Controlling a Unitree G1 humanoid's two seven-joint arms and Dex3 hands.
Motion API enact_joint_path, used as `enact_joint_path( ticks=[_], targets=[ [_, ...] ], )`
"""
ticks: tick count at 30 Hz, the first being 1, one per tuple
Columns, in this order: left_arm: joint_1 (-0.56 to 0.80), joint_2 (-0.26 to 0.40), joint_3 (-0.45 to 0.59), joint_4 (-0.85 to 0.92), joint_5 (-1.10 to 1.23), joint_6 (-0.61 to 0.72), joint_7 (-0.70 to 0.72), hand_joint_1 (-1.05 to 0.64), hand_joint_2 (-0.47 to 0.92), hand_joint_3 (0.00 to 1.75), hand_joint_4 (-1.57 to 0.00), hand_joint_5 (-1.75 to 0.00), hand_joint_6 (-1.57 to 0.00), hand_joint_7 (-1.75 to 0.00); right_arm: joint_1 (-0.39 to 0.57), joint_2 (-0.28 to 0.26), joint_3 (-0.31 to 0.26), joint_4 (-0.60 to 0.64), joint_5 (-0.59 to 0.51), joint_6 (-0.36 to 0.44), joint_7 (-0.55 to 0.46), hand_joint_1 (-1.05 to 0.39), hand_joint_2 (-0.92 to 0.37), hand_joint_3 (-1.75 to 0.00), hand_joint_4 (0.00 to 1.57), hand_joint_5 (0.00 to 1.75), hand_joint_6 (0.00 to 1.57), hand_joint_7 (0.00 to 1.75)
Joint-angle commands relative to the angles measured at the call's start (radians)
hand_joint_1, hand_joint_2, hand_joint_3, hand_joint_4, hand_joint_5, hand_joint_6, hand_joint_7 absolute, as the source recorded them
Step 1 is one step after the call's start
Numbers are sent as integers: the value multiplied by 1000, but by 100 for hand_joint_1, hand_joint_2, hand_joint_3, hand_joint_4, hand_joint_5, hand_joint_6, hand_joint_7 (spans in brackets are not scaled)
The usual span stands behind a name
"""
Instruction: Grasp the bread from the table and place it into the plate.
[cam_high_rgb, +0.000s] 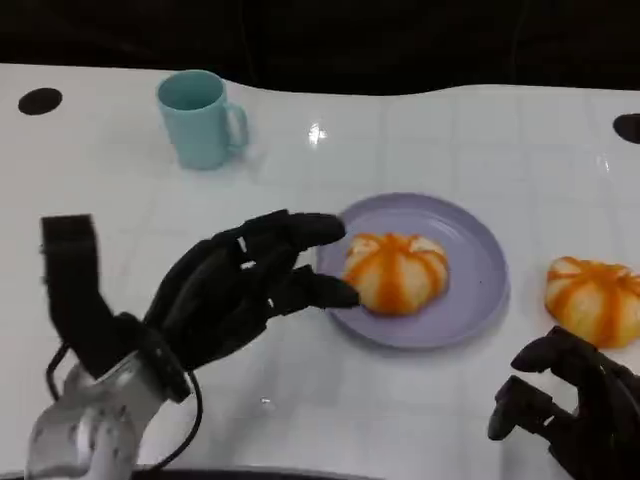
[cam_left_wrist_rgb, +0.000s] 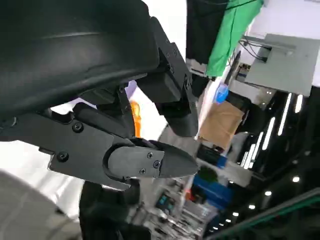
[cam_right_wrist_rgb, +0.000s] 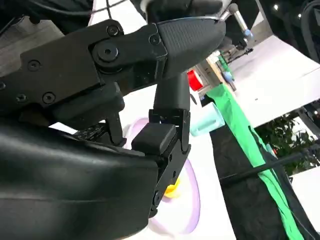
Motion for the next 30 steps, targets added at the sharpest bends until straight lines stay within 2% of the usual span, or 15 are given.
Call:
enact_joint_path(
  ticks=[1, 3, 5, 14, 21, 30],
  targets=[
    [97, 0, 58, -103, -78, 56, 25, -60, 92, 43, -59, -157, -54, -129, 4, -8, -13, -9, 5, -1, -2, -52, -92, -18, 73, 156, 79, 109],
    [155, -16, 75, -146, -98, 59, 46, -59, 92, 43, -59, -170, -55, -137, 3, -8, -12, -9, 7, 1, -1, -52, -92, -18, 72, 156, 79, 109],
    [205, -39, 98, -173, -127, 58, 68, -57, 92, 41, -64, -174, -56, -145, 3, -9, -11, -11, 4, 1, -1, -53, -92, -17, 72, 157, 79, 109],
    [317, -108, 130, -192, -151, -2, 105, -54, 92, 49, -77, -175, -58, -171, 4, -4, -7, -9, -2, -12, 0, -52, -92, -20, 71, 157, 78, 110],
    [360, -145, 125, -163, -123, -67, 122, -56, 92, 48, -82, -175, -60, -175, 5, -7, -8, -12, 0, -10, 2, -52, -92, -19, 72, 157, 79, 109],
    [408, -136, 95, -185, -95, -66, 158, -53, 92, 48, -85, -175, -61, -175, 9, -8, -7, -22, 4, -3, 0, -52, -92, -19, 73, 157, 80, 108]
  ],
)
